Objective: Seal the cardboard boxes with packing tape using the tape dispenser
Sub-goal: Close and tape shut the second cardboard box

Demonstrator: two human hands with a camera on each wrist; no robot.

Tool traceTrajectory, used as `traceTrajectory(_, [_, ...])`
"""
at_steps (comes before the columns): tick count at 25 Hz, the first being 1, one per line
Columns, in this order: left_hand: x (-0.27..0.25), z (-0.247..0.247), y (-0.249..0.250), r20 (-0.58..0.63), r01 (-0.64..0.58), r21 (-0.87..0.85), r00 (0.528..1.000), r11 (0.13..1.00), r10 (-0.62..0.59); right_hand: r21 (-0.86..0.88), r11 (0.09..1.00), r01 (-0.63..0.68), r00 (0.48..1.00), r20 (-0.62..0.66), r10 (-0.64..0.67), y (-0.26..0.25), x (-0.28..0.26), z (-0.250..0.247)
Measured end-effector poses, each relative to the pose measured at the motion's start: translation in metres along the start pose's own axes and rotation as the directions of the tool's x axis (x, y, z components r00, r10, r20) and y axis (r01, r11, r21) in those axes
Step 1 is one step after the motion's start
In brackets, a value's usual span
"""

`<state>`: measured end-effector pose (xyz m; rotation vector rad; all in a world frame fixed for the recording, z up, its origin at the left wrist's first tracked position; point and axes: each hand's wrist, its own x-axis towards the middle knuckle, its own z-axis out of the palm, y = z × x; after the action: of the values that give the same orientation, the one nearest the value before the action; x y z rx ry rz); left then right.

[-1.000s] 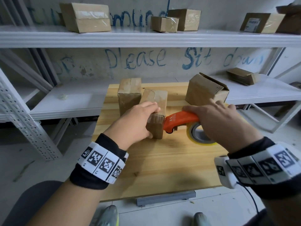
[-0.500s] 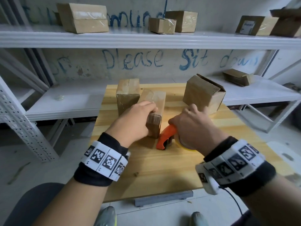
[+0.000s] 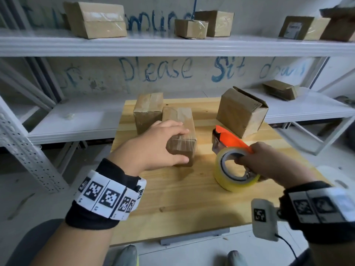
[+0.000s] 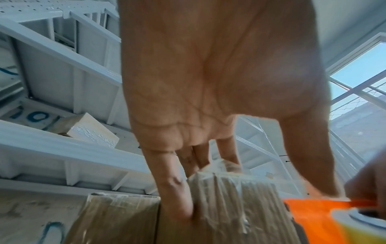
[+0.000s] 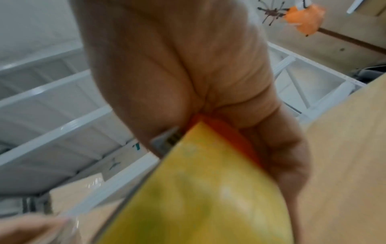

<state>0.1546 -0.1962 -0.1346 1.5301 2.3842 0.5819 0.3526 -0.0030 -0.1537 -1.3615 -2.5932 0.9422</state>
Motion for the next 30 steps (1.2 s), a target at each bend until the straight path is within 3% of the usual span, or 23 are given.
traceTrajectory(2, [-0.002,-0.002,-0.002,-0.011,-0.004,-0.045,1.0,0.999,0.004,-0.064,0.997,-0.045,0.995,-0.093,0.039,0.0,0.005,0.011])
traceTrajectory(6, [-0.001,-0.004,-0.003,-0.051,-0.05,-0.064,0.998,0.997,0.047,-0.275,0.959,-0.072,0.996,-0.076,0.053,-0.018,-0.012,-0.005])
traceTrajectory(9, [-0.001,-0.002,-0.002,-0.095,-0.073,-0.017,0.993,0.997,0.071,-0.178,0.978,0.109,0.971,-0.19,-0.142,-0.045,-0.034,-0.017])
traceTrajectory(13, [0.002,0.006,0.002,-0.237,-0.057,0.101,0.968,0.993,0.08,-0.083,0.936,0.343,0.928,-0.123,-0.351,-0.068,-0.039,0.022])
traceTrajectory(19, [0.007,0.012,-0.001,-0.268,-0.078,0.096,0.958,0.992,0.102,0.003,0.88,0.475,0.85,-0.259,-0.458,-0.066,-0.02,0.068])
traceTrajectory(30, [0.002,0.011,-0.007,-0.208,-0.116,0.059,0.97,0.991,0.126,-0.09,0.835,0.542,0.824,-0.137,-0.55,-0.056,-0.012,0.061])
